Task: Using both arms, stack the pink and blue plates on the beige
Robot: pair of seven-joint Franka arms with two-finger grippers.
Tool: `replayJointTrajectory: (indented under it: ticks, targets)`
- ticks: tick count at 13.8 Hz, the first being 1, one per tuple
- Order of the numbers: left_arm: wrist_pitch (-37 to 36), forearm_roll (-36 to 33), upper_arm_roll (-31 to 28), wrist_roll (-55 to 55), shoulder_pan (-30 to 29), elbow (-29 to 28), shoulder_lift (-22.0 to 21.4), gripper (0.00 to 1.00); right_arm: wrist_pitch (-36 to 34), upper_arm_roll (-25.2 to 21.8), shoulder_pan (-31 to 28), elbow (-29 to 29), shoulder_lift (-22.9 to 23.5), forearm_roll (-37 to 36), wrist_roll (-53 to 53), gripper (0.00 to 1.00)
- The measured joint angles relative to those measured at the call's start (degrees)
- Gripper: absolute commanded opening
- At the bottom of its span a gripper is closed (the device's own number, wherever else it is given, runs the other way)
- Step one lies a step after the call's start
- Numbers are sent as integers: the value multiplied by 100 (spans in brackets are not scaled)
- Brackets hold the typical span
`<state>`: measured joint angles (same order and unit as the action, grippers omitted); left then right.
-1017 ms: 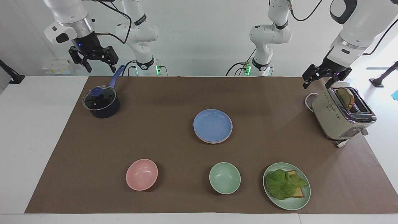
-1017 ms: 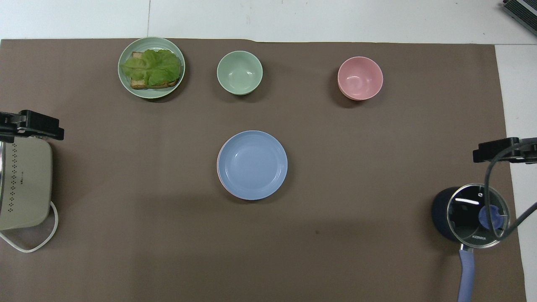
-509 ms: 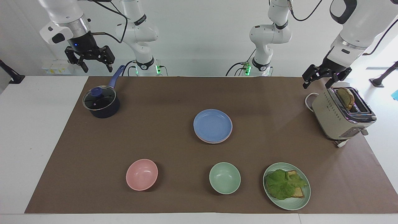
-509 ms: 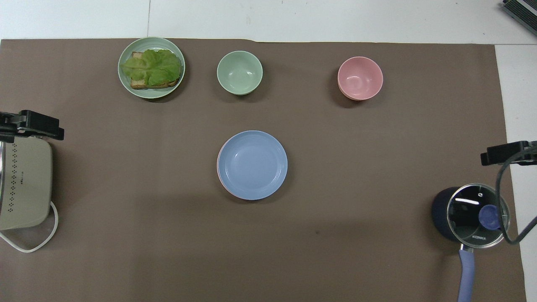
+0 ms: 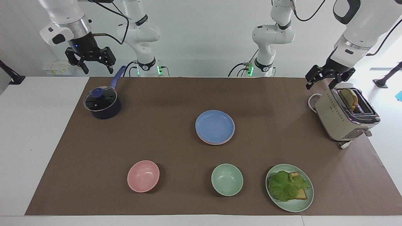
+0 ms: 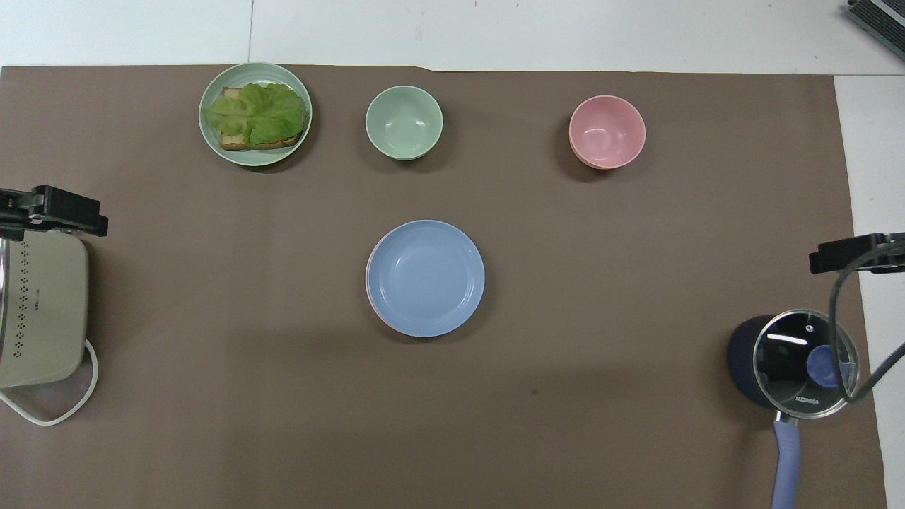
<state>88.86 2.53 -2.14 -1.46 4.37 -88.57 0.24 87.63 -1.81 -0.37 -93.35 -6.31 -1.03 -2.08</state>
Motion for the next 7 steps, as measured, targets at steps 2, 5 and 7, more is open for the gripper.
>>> replayJointTrajectory:
  ticks: [2,5,7]
  targets:
    - [0,0,0,0,0,0,0,100,-67,10,1,0,-10,0,0,100]
    - [0,0,0,0,0,0,0,100,-84,13,1,21,-18,1,0,100]
    - [0,0,0,0,0,0,0,100,-84,13,1,40,-23,1,0,100]
